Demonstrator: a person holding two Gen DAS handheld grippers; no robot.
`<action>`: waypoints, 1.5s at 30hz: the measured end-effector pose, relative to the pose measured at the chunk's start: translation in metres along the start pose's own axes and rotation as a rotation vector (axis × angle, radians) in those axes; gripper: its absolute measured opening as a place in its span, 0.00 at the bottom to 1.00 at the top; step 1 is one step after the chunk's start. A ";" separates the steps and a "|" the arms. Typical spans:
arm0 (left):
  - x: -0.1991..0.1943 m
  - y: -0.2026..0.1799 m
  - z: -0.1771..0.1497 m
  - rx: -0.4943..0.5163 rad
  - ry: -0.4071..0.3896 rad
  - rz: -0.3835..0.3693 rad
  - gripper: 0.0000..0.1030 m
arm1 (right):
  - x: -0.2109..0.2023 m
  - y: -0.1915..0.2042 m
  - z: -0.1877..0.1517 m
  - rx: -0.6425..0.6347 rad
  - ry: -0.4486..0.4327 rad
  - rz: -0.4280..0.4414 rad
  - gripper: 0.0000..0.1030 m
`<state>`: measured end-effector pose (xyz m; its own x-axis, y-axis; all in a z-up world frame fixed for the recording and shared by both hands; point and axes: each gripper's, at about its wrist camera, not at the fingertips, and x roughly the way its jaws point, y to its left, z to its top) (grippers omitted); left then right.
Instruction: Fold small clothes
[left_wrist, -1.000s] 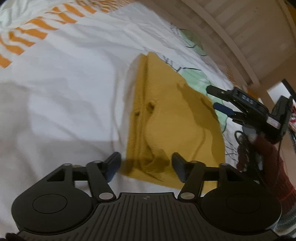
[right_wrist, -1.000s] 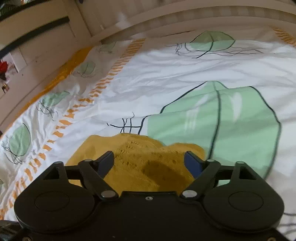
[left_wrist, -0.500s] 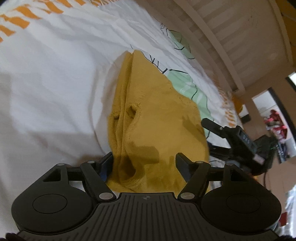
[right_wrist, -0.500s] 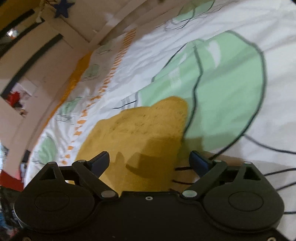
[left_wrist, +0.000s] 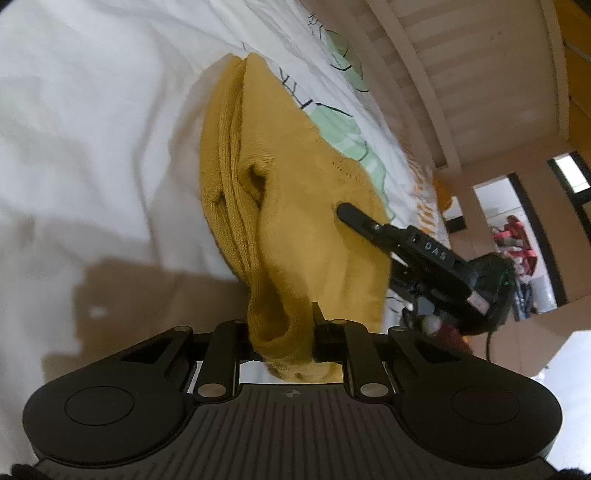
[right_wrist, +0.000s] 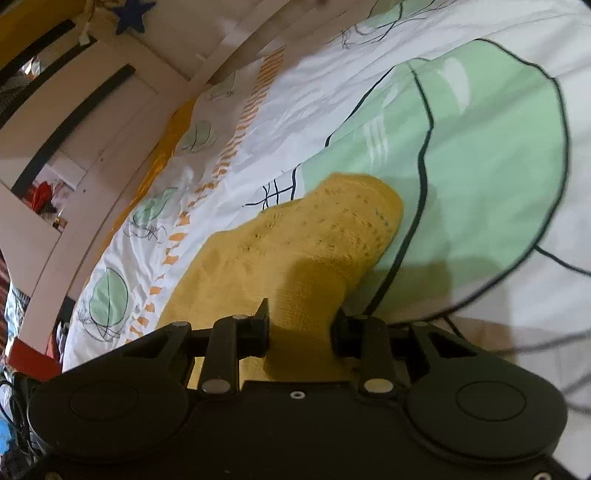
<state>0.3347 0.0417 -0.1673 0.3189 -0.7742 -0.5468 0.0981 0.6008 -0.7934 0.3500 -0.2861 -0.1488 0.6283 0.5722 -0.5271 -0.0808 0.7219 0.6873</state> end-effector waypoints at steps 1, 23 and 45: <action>-0.003 -0.002 -0.003 -0.011 0.002 -0.018 0.16 | -0.007 0.005 -0.002 0.003 -0.002 -0.010 0.39; -0.049 -0.052 -0.182 0.147 0.120 0.208 0.22 | -0.179 0.006 -0.141 0.044 -0.034 -0.261 0.60; -0.078 -0.157 -0.214 0.681 -0.214 0.266 0.26 | -0.199 0.016 -0.156 -0.079 -0.210 -0.316 0.82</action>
<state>0.0923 -0.0348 -0.0578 0.5818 -0.5722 -0.5780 0.5300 0.8058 -0.2641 0.1031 -0.3280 -0.1110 0.7760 0.2302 -0.5873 0.0880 0.8824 0.4622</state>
